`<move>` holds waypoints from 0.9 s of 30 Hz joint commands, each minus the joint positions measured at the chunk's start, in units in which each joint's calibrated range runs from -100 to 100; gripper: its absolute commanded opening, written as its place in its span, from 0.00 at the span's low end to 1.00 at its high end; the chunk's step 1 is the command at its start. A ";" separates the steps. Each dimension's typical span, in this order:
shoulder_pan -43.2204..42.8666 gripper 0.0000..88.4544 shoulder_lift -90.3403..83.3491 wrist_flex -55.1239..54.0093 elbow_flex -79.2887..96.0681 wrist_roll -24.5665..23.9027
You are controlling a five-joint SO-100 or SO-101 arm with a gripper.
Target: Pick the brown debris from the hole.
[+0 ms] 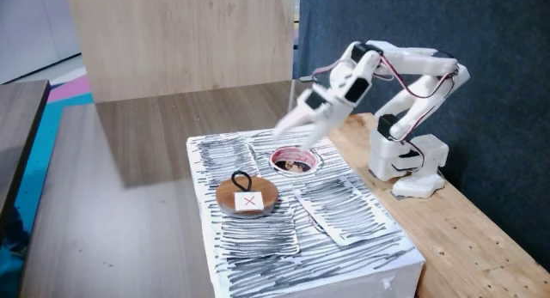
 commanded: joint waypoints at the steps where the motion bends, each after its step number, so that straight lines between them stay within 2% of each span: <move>1: 12.03 0.40 -1.86 -4.68 -0.18 -0.73; 6: 25.33 0.40 0.57 -10.05 -0.01 -0.84; 10: 29.79 0.40 11.37 -11.64 -0.10 -0.84; 17: 30.74 0.40 31.55 -14.83 -1.08 -1.72; 27: 31.03 0.40 42.44 -15.67 -0.99 -1.82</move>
